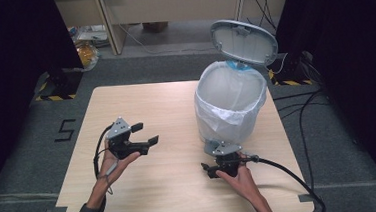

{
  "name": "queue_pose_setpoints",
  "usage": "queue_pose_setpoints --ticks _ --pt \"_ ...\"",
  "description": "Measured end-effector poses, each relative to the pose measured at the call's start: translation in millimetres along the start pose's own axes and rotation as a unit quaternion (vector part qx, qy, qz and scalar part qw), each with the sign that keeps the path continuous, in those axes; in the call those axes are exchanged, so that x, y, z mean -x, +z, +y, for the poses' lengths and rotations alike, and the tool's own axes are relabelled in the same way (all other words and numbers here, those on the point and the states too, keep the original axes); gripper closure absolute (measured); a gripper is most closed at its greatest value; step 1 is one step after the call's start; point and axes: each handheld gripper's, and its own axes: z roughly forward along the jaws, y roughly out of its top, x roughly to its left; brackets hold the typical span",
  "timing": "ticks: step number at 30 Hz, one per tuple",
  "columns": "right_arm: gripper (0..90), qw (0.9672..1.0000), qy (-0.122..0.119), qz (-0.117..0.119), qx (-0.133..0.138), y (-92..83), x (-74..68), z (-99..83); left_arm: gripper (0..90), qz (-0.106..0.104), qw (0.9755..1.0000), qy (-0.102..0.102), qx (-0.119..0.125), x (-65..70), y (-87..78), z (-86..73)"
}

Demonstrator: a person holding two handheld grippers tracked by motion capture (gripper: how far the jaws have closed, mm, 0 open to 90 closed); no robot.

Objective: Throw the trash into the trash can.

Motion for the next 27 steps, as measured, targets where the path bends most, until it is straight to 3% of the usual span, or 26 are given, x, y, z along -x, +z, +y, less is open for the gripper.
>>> queue_pose_setpoints --ticks 8,20,27 --pt "20.2 1.0 0.0 0.0 0.0 0.0 0.0 0.0 16.1 0.012 0.9998 -0.014 -0.007 -4.0 1.5 -25.3" --pt "20.2 1.0 0.0 0.001 0.0 0.0 0.2 0.0 14.9 0.017 0.9994 0.002 -0.029 -4.4 1.1 -47.4" --pt "20.2 1.0 0.0 0.001 0.0 0.0 0.3 0.0 14.9 0.01 0.9981 0.006 -0.061 -1.7 4.7 -64.7"
